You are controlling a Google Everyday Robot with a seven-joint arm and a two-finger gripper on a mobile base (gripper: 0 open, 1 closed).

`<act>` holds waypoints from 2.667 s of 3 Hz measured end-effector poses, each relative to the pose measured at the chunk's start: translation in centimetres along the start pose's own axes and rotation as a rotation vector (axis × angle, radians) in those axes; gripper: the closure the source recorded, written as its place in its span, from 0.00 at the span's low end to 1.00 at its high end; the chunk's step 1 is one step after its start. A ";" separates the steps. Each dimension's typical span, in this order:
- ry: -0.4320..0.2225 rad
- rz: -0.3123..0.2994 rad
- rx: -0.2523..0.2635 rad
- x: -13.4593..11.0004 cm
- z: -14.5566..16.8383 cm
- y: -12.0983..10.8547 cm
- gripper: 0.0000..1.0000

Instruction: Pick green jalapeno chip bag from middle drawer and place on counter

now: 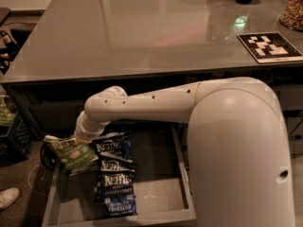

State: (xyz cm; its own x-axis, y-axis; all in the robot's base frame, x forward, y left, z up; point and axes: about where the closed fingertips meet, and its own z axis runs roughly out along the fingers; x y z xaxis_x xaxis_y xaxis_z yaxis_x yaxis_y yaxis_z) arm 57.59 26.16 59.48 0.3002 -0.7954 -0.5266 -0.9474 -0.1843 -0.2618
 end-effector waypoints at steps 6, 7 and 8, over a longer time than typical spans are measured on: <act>0.245 0.003 0.134 -4.8 -14.0 -0.2 1.00; 0.241 0.007 0.145 -4.8 -15.2 -1.0 1.00; 0.238 0.017 0.195 -4.6 -18.8 -3.3 1.00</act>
Offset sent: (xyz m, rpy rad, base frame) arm -0.0158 -0.0036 0.0571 -0.0489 0.0232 0.0016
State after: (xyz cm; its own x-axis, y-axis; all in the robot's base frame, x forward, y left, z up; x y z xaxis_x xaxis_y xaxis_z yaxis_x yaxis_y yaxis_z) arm 57.20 19.56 77.96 0.2280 -0.9144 -0.3345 -0.9062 -0.0736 -0.4164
